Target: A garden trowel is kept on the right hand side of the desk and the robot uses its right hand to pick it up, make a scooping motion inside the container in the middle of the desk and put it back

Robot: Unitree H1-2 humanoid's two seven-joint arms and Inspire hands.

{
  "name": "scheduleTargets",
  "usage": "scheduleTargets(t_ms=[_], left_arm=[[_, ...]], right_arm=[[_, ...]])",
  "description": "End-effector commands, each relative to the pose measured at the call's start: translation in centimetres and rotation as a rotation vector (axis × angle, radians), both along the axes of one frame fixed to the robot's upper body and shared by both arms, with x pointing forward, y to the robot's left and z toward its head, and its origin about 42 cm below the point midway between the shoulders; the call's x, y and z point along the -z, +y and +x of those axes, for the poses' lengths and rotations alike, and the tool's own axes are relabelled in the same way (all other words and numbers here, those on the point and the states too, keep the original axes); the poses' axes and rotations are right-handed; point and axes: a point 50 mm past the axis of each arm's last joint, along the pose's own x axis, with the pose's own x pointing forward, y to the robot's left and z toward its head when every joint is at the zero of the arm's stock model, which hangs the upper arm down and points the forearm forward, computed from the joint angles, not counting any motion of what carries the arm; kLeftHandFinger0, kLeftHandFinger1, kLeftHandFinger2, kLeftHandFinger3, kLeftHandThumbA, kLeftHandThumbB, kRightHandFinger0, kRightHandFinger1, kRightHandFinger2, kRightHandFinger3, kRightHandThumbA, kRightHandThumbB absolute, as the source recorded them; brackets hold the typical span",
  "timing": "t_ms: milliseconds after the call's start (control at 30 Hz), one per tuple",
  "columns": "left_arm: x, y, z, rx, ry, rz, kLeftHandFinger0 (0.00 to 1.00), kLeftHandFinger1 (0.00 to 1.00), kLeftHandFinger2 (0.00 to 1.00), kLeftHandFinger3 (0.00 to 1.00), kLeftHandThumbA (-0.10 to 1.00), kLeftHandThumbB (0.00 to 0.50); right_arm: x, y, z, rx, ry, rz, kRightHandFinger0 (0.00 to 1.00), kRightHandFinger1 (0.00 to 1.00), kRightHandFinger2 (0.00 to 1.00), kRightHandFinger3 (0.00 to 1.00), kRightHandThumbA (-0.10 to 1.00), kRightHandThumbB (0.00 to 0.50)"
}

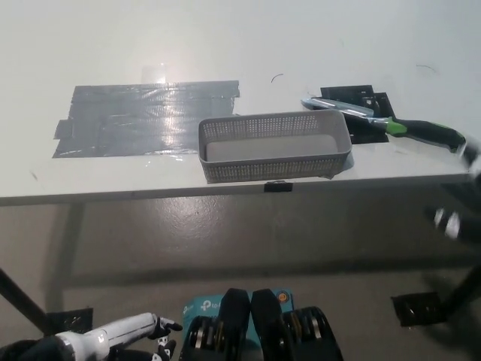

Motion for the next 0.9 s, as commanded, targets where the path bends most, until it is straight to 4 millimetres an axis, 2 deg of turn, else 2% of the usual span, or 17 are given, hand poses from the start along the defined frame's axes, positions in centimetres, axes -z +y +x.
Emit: scheduleTargets(t_ms=[0,33,67,167,200,233,300,367,533,567,633,733,767,867], left_arm=[[-1.0,0.5,-0.1,0.005,-0.004,0.043,1.00,1.00,1.00,1.00,1.00,0.500],[-1.0,0.5,-0.1,0.005,-0.003,0.044,1.00,1.00,1.00,1.00,1.00,0.500],[-1.1,0.6,-0.2,0.006,-0.004,0.048,1.00,1.00,1.00,1.00,1.00,0.500],[-1.3,0.3,0.0,0.014,-0.007,0.048,1.00,1.00,1.00,1.00,1.00,0.500],[-1.3,0.1,0.1,0.026,-0.007,0.054,1.00,1.00,1.00,1.00,1.00,0.500],[-1.4,0.0,0.2,0.031,-0.007,0.057,1.00,1.00,1.00,1.00,1.00,0.500],[-1.5,-0.1,0.2,0.030,-0.002,0.042,1.00,1.00,1.00,1.00,1.00,0.500],[-1.5,0.0,0.3,0.023,-0.004,0.039,1.00,1.00,1.00,1.00,1.00,0.500],[-1.6,-0.2,0.6,0.028,0.002,0.031,1.00,1.00,1.00,1.00,1.00,0.500],[-1.7,-0.2,0.6,0.032,0.003,0.034,1.00,1.00,1.00,1.00,1.00,0.500],[-1.7,-0.2,0.6,0.030,0.004,0.036,1.00,1.00,1.00,1.00,1.00,0.500],[-1.7,-0.2,0.6,0.028,0.008,0.032,1.00,1.00,1.00,1.00,1.00,0.500],[-1.8,-0.4,0.6,0.034,0.009,0.033,1.00,1.00,1.00,1.00,1.00,0.470],[-1.7,-0.3,0.5,0.043,0.008,0.052,1.00,1.00,1.00,1.00,1.00,0.485]], right_arm=[[-7.6,-2.1,2.8,0.212,-0.284,-0.138,1.00,1.00,1.00,1.00,1.00,0.411],[-7.9,-2.1,3.1,0.218,-0.290,-0.141,1.00,1.00,1.00,1.00,1.00,0.442],[-9.1,-2.1,4.5,0.244,-0.300,-0.153,1.00,1.00,1.00,1.00,1.00,0.463],[-9.8,-2.2,5.7,0.262,-0.312,-0.154,1.00,1.00,1.00,1.00,1.00,0.464],[-9.5,-2.0,7.5,0.262,-0.347,-0.126,1.00,1.00,1.00,1.00,1.00,0.389],[-9.1,-1.6,8.4,0.264,-0.360,-0.119,1.00,1.00,1.00,1.00,1.00,0.362],[-8.6,-1.3,9.3,0.262,-0.367,-0.121,1.00,1.00,1.00,1.00,1.00,0.376],[-7.5,-0.6,10.6,0.249,-0.342,-0.122,1.00,1.00,1.00,1.00,1.00,0.367],[-4.4,1.7,12.4,0.154,-0.208,-0.166,1.00,1.00,1.00,1.00,1.00,0.382],[-3.7,2.2,12.8,0.133,-0.179,-0.168,1.00,1.00,1.00,1.00,1.00,0.350],[-3.1,2.8,13.3,0.122,-0.146,-0.196,1.00,1.00,1.00,1.00,1.00,0.326],[-2.9,3.3,14.3,0.106,-0.107,-0.217,1.00,1.00,1.00,1.00,1.00,0.322],[-2.9,3.9,15.0,0.088,-0.092,-0.245,1.00,1.00,1.00,1.00,1.00,0.303],[-2.7,4.5,16.1,0.059,-0.043,-0.229,1.00,1.00,1.00,1.00,1.00,0.282]])
